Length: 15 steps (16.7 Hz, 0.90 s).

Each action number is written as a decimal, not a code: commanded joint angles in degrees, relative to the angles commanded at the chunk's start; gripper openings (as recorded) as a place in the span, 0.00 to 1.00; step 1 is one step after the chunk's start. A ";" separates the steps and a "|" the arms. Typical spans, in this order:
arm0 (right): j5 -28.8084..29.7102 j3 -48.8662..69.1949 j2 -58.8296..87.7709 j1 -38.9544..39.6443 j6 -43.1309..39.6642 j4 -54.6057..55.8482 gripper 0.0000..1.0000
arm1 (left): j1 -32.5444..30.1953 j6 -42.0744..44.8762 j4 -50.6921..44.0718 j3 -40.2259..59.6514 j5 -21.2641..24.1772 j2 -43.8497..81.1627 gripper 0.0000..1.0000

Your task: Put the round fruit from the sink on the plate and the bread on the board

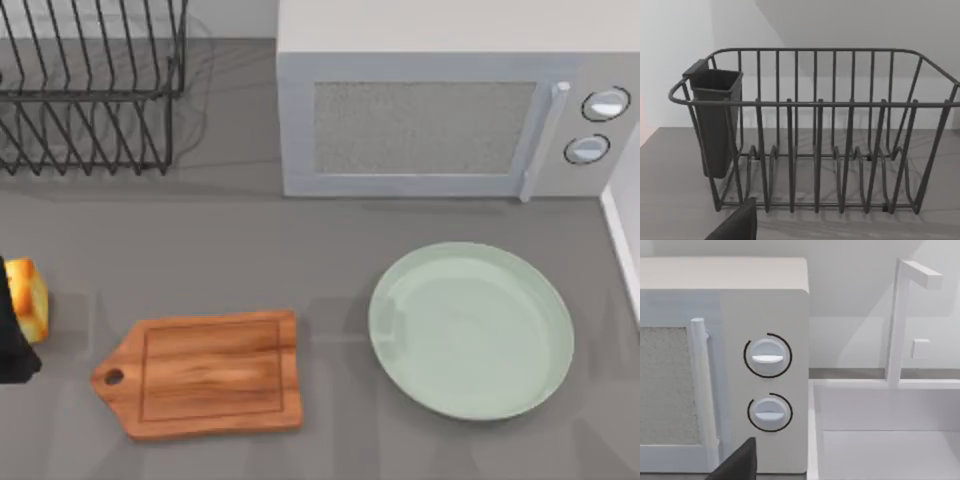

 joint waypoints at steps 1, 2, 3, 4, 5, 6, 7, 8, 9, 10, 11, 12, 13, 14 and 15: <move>0.00 0.00 0.00 0.00 0.00 0.00 1.00 | 0.00 0.00 0.00 0.00 0.00 0.00 1.00; 0.00 0.00 0.00 0.00 0.00 0.00 1.00 | 0.00 0.00 0.00 0.00 0.00 0.00 1.00; 0.00 0.00 0.00 0.00 0.00 0.00 1.00 | 0.00 0.00 0.00 0.00 0.00 0.00 1.00; 0.00 0.00 0.00 0.00 0.00 0.00 1.00 | 0.00 0.00 0.00 0.00 0.00 0.00 1.00; 0.00 0.00 0.00 0.00 0.00 0.00 1.00 | 0.00 0.00 0.00 0.00 0.00 0.00 1.00; 0.00 0.00 0.00 0.00 0.00 0.00 1.00 | 0.00 0.00 0.00 0.00 0.00 0.00 1.00; 0.00 0.00 0.00 0.00 0.00 0.00 1.00 | 0.00 0.00 0.00 0.00 0.00 0.00 1.00; 0.00 0.56 0.57 -0.09 -0.09 -0.37 1.00 | 0.00 0.00 0.00 0.00 0.00 0.00 1.00; 0.00 1.71 1.75 -0.28 -0.26 -1.13 1.00 | 0.00 0.00 0.00 0.00 0.00 0.00 1.00; 0.01 3.43 3.55 -0.57 -0.53 -2.26 1.00 | 0.00 0.00 0.00 0.00 0.00 0.00 1.00; 0.01 5.67 5.96 -0.94 -0.87 -3.74 1.00 | 0.00 0.00 0.00 0.00 0.00 0.00 1.00; 0.01 8.38 8.98 -1.38 -1.29 -5.52 1.00 | 0.00 0.00 0.00 0.00 0.00 0.00 1.00; 0.02 11.50 12.60 -1.90 -1.77 -7.58 1.00 | 0.00 0.00 0.00 0.00 0.00 0.00 1.00; 0.02 14.99 16.78 -2.47 -2.30 -9.87 1.00 | 0.00 0.00 0.00 0.00 0.00 0.00 1.00; 0.03 18.78 21.48 -3.09 -2.88 -12.35 1.00 | 0.00 0.00 0.00 0.00 0.00 0.00 1.00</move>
